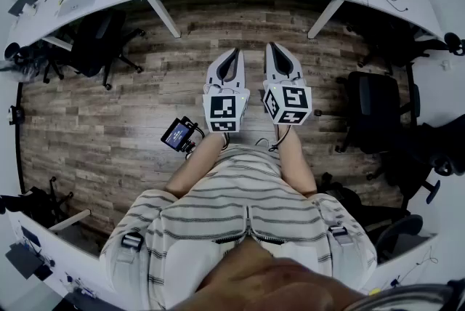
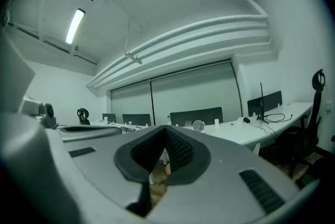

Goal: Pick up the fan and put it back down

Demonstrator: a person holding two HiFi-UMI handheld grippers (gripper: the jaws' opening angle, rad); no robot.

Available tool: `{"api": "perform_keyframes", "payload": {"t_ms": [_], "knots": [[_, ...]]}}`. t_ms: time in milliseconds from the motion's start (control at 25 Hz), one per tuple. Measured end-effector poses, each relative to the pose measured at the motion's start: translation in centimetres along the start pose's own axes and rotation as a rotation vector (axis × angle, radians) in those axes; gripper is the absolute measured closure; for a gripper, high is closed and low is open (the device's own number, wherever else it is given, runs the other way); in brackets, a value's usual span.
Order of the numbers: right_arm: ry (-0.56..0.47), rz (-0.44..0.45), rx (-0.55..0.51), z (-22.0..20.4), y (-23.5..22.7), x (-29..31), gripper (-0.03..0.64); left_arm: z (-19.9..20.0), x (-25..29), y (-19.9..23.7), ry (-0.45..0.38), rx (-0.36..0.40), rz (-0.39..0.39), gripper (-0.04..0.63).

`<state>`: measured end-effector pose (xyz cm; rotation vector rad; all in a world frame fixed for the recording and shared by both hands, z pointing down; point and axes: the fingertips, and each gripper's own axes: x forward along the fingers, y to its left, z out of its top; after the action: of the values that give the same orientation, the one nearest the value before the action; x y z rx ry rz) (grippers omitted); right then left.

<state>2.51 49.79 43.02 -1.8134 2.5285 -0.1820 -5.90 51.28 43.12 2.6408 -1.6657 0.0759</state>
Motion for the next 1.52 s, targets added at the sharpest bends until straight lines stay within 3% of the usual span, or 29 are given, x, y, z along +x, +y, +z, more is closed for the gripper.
{"api": "perform_keyframes", "payload": {"t_ms": [440, 680, 1280, 1520], "knots": [[0.008, -0.006, -0.016, 0.0, 1.9, 1.3, 0.606, 0.3, -0.6, 2.0, -0.013, -0.004, -0.017, 0.588], [0.006, 0.004, 0.035, -0.4, 4.0, 2.4, 0.606, 0.4, -0.9, 4.2, -0.021, -0.013, -0.039, 0.588], [0.013, -0.054, -0.015, -1.9, 11.0, 5.0, 0.606, -0.4, -1.8, 10.3, -0.032, 0.007, -0.109, 0.588], [-0.001, -0.069, -0.04, -1.5, 11.3, 5.6, 0.606, -0.4, -1.0, 11.2, -0.043, 0.004, -0.107, 0.588]]}}
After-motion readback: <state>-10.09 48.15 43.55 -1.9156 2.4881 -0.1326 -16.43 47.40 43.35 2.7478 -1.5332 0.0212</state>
